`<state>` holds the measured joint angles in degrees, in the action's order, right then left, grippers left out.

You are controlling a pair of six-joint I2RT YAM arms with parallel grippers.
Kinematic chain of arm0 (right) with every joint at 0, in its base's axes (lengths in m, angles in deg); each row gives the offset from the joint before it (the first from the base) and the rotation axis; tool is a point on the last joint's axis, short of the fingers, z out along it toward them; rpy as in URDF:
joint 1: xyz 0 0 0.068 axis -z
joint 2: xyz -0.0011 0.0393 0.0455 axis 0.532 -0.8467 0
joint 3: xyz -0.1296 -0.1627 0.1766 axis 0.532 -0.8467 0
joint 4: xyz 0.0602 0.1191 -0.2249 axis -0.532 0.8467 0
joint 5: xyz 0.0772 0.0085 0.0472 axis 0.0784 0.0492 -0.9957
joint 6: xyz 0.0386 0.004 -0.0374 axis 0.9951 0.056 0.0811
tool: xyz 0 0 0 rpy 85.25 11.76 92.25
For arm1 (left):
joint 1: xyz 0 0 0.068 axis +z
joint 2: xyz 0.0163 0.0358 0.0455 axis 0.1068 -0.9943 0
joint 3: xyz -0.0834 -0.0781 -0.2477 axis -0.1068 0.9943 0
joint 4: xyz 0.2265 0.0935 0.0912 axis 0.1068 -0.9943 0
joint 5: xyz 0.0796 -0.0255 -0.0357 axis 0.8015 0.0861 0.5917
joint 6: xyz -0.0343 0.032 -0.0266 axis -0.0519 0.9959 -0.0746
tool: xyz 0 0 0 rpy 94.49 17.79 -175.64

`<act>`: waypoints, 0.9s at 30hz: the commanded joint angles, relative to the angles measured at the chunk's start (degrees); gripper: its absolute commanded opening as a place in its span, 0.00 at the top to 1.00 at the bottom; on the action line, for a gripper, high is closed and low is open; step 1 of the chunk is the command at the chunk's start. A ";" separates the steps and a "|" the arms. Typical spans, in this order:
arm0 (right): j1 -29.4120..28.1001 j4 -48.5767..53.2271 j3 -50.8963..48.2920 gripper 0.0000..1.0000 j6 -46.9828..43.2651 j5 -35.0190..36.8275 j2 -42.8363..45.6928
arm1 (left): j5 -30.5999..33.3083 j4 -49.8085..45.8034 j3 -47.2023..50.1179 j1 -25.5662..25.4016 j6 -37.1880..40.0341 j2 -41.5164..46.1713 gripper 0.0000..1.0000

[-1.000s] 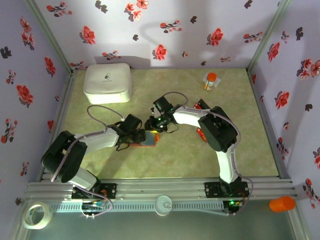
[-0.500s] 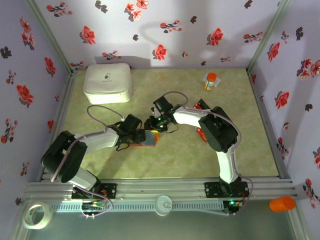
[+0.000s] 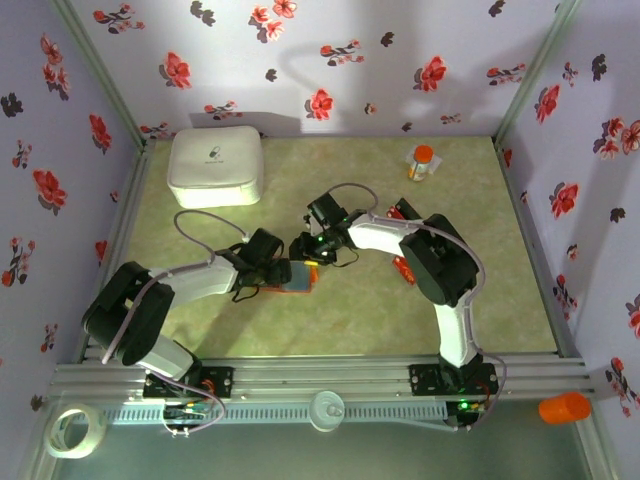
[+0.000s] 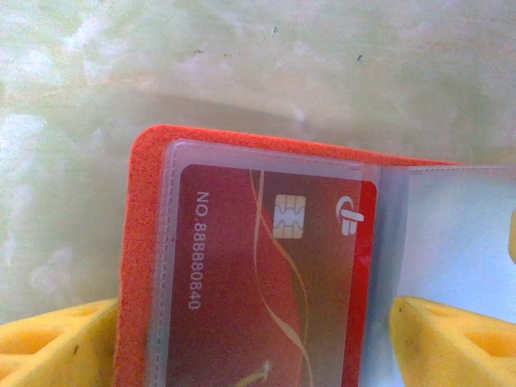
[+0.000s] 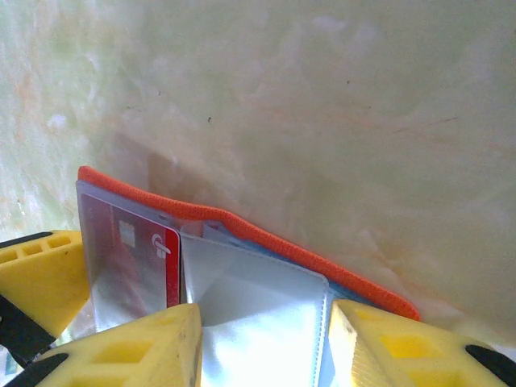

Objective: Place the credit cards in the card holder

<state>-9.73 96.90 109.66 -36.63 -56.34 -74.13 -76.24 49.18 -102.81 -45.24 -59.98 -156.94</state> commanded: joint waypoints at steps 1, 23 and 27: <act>0.57 1.34 -0.74 0.53 -0.88 1.52 0.89 | -2.56 2.66 1.93 -0.44 0.53 -2.98 0.18; 0.47 -4.82 -0.03 0.60 4.61 -6.79 -0.14 | -2.27 1.06 0.56 -0.44 0.91 -0.33 0.14; 0.32 -4.88 -0.31 0.60 5.13 -6.58 1.09 | -1.69 -1.03 -0.80 -0.33 1.40 2.82 0.07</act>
<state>-9.46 92.90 109.66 -32.94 -61.90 -74.31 -77.29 49.11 -102.81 -45.31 -59.72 -155.78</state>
